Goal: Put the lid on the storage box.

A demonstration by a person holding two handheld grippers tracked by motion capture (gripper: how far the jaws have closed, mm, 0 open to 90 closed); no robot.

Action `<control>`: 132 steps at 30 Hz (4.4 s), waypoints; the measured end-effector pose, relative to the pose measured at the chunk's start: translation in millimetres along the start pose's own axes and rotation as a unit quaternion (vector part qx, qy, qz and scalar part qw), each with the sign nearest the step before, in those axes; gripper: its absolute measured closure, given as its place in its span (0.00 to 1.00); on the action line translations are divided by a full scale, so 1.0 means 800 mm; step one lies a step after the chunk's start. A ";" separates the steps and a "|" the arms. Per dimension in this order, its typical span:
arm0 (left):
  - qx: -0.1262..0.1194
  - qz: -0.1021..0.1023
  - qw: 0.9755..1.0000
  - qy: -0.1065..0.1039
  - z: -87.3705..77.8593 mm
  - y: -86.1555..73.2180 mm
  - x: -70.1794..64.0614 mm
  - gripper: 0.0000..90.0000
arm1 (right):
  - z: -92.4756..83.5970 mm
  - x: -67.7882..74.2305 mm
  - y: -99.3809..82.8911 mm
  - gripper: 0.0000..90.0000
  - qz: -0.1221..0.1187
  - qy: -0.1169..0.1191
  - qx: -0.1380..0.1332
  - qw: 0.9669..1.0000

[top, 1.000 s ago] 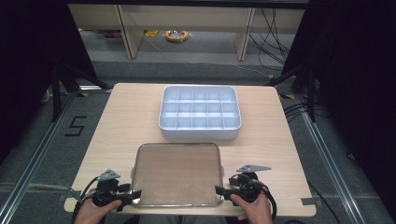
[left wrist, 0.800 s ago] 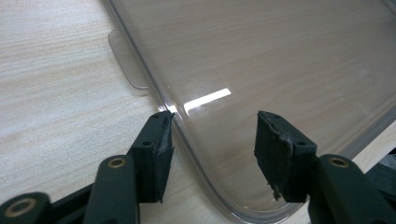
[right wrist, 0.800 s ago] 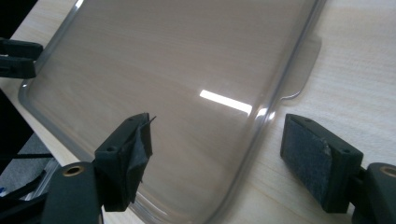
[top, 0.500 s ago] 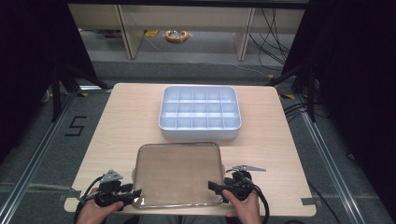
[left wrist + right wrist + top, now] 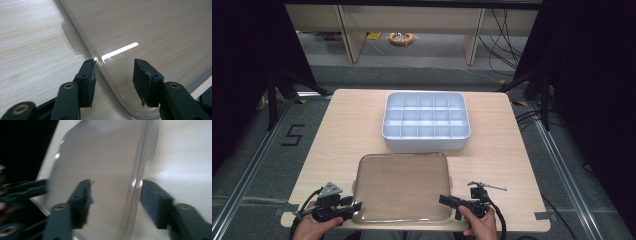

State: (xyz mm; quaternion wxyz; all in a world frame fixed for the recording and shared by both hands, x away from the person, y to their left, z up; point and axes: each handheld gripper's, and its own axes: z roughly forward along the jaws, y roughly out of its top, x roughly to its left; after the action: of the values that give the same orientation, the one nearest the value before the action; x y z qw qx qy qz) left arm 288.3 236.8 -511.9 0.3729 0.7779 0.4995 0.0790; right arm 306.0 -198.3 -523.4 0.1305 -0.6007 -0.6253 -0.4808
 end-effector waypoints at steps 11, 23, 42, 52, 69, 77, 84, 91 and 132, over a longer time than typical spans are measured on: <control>0.004 0.002 1.000 -0.012 -0.001 0.000 0.001 0.51 | -0.007 0.020 -0.001 0.65 -0.103 0.002 0.020 0.994; -0.010 -0.043 0.999 -0.029 0.001 0.001 0.007 0.38 | -0.017 0.026 -0.001 0.69 -0.181 0.042 0.010 0.982; -0.037 -0.051 0.998 -0.024 -0.006 0.007 0.003 0.54 | -0.008 0.046 0.010 0.56 -0.208 -0.067 0.064 0.974; -0.048 -0.038 0.998 -0.020 -0.010 0.009 0.003 0.60 | 0.000 0.055 0.013 0.48 -0.242 -0.121 0.106 0.957; -0.105 -0.034 0.994 0.014 -0.032 0.021 -0.007 0.72 | -0.021 0.076 0.016 0.67 -0.256 -0.129 0.073 0.955; -0.131 -0.023 0.991 0.009 -0.046 0.044 -0.022 0.71 | -0.030 0.069 0.029 0.61 -0.224 -0.110 0.039 0.968; -0.144 -0.002 0.989 0.010 -0.033 0.090 -0.037 0.70 | -0.045 0.063 0.052 0.58 -0.221 -0.123 0.014 0.967; -0.137 0.002 0.991 0.008 -0.015 0.131 -0.038 0.71 | -0.054 0.055 0.089 0.58 -0.212 -0.133 -0.011 0.968; -0.113 -0.076 0.990 0.024 0.073 0.305 0.011 0.69 | -0.017 0.035 0.269 0.52 -0.151 -0.159 -0.068 0.973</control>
State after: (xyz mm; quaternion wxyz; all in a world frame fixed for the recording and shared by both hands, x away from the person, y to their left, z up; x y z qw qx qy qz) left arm 496.6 160.5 -394.4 0.4514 0.6881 0.5542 0.1252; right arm 482.5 -231.0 -400.1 -0.0860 -0.5756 -0.6876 -0.4342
